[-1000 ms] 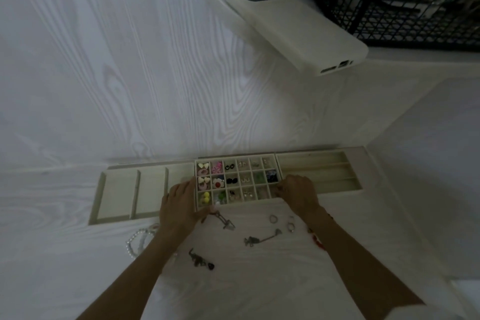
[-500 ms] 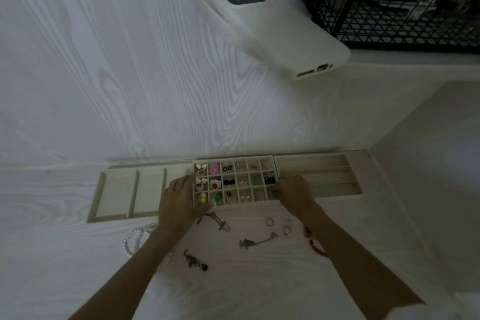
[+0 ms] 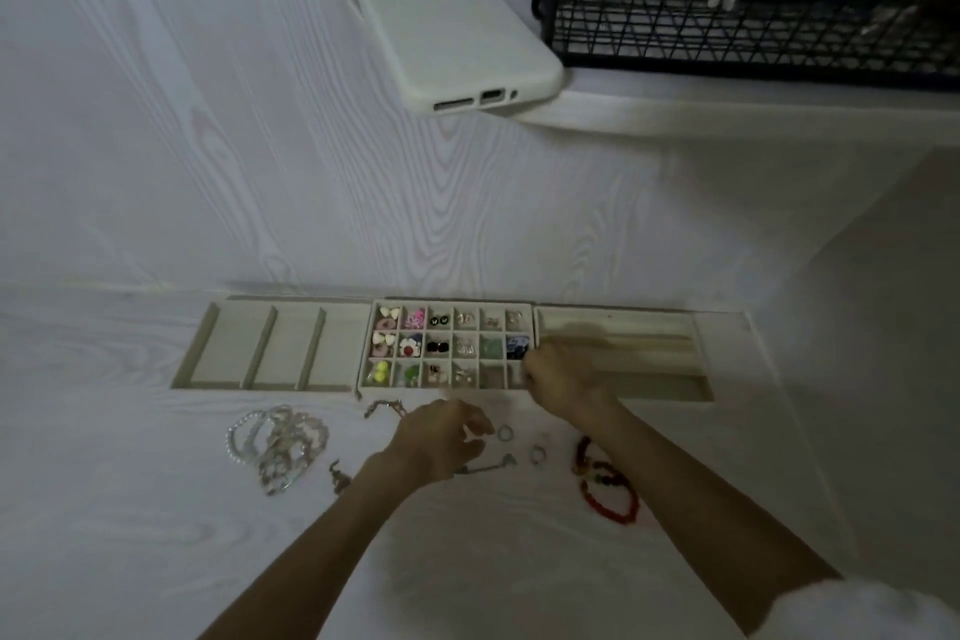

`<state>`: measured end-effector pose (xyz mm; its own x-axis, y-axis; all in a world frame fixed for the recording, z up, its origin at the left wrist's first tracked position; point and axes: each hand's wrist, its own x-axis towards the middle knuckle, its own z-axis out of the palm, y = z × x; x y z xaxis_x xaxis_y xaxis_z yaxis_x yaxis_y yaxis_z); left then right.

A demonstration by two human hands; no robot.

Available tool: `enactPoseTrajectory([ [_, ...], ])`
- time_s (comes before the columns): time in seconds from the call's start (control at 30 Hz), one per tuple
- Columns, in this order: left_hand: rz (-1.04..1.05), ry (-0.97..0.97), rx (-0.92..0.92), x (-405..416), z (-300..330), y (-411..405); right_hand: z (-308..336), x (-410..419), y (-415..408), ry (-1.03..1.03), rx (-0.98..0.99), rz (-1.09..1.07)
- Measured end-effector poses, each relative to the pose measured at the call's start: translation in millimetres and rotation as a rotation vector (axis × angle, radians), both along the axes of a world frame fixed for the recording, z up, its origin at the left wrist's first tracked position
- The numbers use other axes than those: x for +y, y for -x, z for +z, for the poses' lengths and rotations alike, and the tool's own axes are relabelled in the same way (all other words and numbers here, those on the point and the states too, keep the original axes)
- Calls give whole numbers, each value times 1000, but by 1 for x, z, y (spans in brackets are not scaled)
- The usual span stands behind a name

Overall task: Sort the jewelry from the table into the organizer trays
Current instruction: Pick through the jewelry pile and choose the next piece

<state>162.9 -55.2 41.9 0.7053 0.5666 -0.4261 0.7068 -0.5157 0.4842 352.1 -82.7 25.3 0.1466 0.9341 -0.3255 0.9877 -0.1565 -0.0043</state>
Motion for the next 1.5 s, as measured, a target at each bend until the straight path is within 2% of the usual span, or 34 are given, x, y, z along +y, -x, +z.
enactPoseTrajectory([
  [0.13,101,3,5,-9,-3,-5,3,1,-6,-63,35,34],
  [0.27,165,-67,-57,-3,1,-18,20,-5,-18,-164,164,-19],
  [0.37,53,-186,26,7,2,-36,32,-23,-29,-213,247,-73],
  [0.47,-105,-290,186,9,1,-59,30,-46,-36,-125,295,-82],
  [0.57,-189,-305,307,8,-8,-73,18,-66,-33,-79,339,-53],
  [0.67,-199,-294,326,9,-15,-78,4,-75,-22,-137,348,-17],
  [0.9,-91,-264,187,6,-15,-76,-20,-79,-3,-191,312,32],
  [1.0,39,-195,7,4,-10,-73,-22,-81,-1,-228,353,15],
  [1.13,279,-103,-246,-7,1,-65,-15,-83,2,-177,437,-104],
  [1.3,346,57,-180,-8,0,-50,-9,-82,-1,-152,679,-322],
  [1.4,289,150,-144,-6,-3,-42,-5,-79,-5,-202,781,-392],
  [1.5,292,223,-198,-6,-5,-42,5,-74,-5,-300,888,-457],
])
